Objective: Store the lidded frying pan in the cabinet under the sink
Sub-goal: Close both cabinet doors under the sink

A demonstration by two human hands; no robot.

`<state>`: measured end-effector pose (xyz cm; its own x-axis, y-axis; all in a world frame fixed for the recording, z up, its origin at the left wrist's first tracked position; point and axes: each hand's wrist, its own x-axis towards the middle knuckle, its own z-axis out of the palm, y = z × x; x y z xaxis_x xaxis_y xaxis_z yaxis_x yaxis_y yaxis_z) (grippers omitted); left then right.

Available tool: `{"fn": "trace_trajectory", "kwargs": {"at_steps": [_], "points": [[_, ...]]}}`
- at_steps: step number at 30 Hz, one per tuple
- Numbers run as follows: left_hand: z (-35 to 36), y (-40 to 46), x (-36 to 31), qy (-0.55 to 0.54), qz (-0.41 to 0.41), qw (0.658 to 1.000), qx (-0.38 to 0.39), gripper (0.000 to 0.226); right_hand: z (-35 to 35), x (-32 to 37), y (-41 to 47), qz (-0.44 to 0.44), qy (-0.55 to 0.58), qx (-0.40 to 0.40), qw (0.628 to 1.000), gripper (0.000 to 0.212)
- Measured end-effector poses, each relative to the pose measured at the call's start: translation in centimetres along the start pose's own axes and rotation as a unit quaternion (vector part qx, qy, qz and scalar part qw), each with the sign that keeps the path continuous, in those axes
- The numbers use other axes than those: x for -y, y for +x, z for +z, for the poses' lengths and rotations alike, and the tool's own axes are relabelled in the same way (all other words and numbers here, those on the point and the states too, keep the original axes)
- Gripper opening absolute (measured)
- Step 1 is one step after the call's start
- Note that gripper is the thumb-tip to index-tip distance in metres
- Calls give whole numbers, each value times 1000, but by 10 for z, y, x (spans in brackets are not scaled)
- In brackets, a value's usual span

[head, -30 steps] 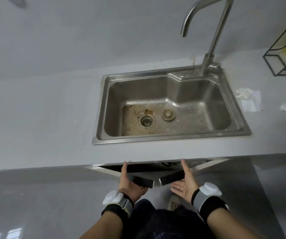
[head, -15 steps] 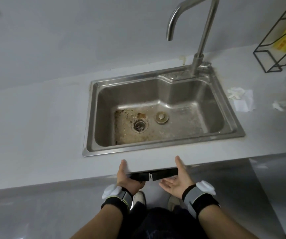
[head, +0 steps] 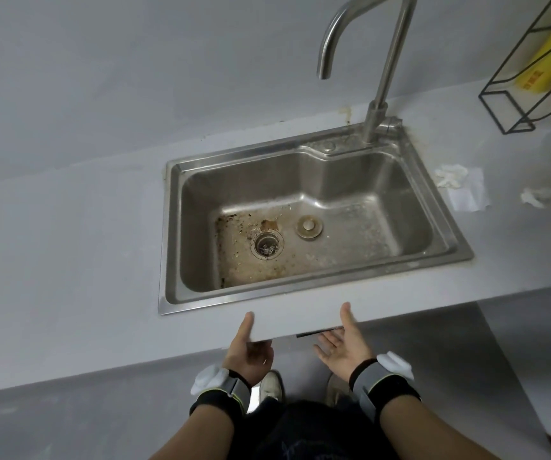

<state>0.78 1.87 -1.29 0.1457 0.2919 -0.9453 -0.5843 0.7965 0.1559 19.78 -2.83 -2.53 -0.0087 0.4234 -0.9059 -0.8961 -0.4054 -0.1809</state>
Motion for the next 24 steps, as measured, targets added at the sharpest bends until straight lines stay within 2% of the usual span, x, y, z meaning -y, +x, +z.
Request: {"fn": "trace_trajectory", "kwargs": {"at_steps": [2,4,7,10,12,15,20,24], "points": [[-1,0,-1,2,-4,1000,11,30,3,-1,-1,-11,7,7,1000,77],[-2,2,-4,-1,-3,1000,22,26,5,-2,1,-26,14,7,1000,64],[-5,4,-7,9,6,1000,28,25,7,-4,4,-44,24,-1,999,57],[-11,8,-9,24,6,999,30,26,9,-7,-1,-57,19,-2,998,58],[-13,8,-12,42,-5,999,35,25,11,-9,-5,-79,12,-11,997,65],[-15,9,-14,54,-20,998,40,24,15,-11,-13,-92,-47,-28,994,88],[-23,18,-20,94,-41,993,53,41,16,-16,-25,-108,-183,-97,972,78],[-28,18,-25,156,-81,981,85,50,15,-23,-32,-104,-305,-139,936,75]]}}
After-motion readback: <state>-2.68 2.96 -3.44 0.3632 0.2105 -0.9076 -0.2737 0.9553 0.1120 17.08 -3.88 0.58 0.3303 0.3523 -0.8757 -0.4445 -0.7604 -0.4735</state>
